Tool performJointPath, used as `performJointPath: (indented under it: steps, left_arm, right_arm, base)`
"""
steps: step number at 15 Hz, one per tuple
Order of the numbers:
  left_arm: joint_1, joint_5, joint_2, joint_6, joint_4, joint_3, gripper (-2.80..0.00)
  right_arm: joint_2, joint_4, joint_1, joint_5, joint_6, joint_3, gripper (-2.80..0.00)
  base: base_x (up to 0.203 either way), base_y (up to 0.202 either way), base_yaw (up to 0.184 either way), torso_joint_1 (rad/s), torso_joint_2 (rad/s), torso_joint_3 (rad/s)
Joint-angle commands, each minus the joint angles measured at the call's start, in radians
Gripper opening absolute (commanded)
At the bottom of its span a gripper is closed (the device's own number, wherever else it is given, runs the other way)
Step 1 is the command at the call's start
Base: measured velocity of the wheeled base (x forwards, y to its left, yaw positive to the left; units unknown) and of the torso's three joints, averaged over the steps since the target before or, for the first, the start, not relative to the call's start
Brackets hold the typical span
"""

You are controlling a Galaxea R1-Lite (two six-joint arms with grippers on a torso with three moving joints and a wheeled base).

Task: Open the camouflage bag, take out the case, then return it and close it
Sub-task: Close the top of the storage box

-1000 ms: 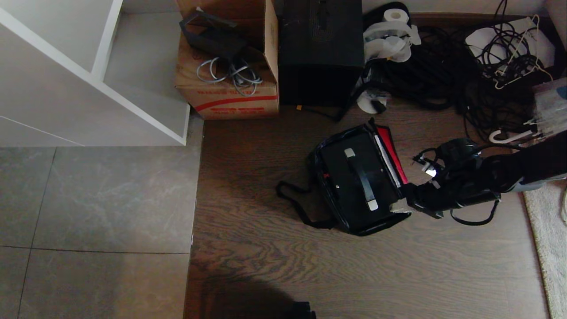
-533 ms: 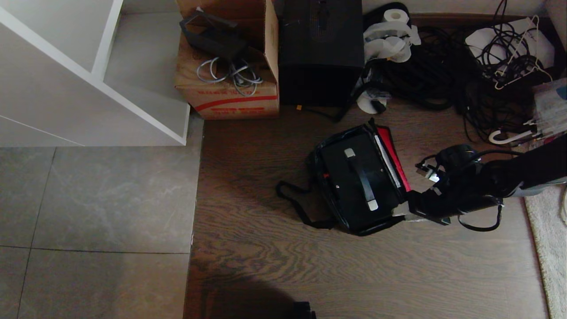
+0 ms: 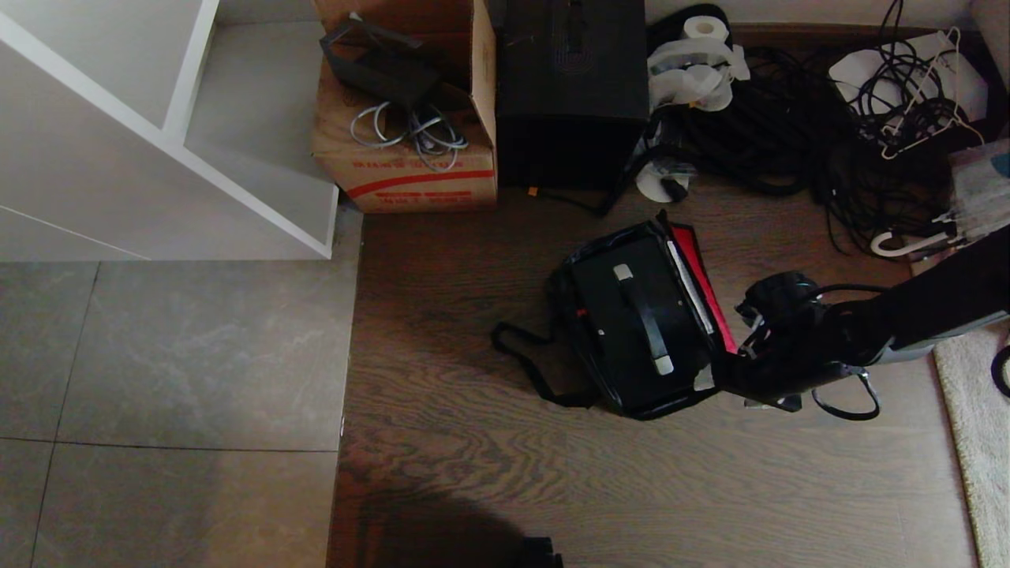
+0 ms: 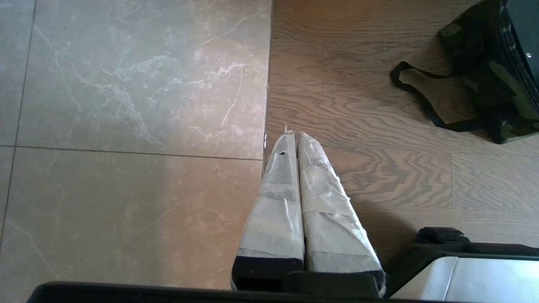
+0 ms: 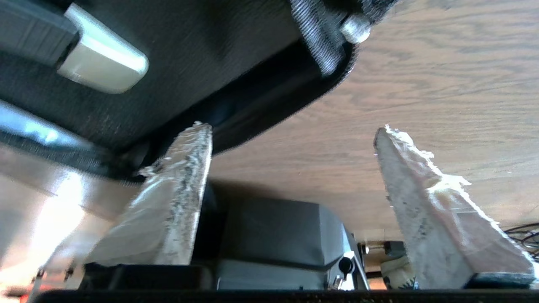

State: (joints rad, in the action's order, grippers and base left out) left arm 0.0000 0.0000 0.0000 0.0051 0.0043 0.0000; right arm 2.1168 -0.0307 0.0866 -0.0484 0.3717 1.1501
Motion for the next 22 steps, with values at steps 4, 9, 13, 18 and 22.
performJointPath:
  steps: [4,9,13,18,22]
  left_arm:
    - [0.0,0.0,0.0,-0.001,0.0,0.0,-2.8]
    - [0.0,0.0,0.0,-0.001,0.0,0.0,-2.8]
    - [0.0,0.0,0.0,-0.001,0.0,-0.001,-2.8]
    - [0.0,0.0,0.001,-0.001,0.0,0.0,-2.8]
    - [0.0,0.0,0.0,-0.001,0.0,0.0,-2.8]
  right_arm:
    - [0.031,0.009,0.051,0.005,0.04,-0.005,0.0]
    - [0.052,0.014,0.057,0.012,0.067,0.011,0.0]
    - [0.085,0.094,0.06,0.053,0.069,0.009,0.0]
    - [0.094,0.09,0.059,0.05,0.064,0.01,0.0]
    - [0.103,0.087,0.059,0.052,0.064,0.003,-2.8]
  base:
    - [0.0,0.0,0.0,0.0,0.0,0.0]
    - [0.0,0.0,0.0,0.0,0.0,0.0]
    - [0.0,0.0,0.0,0.0,0.0,0.0]
    - [0.0,0.0,0.0,0.0,0.0,0.0]
    - [0.0,0.0,0.0,0.0,0.0,0.0]
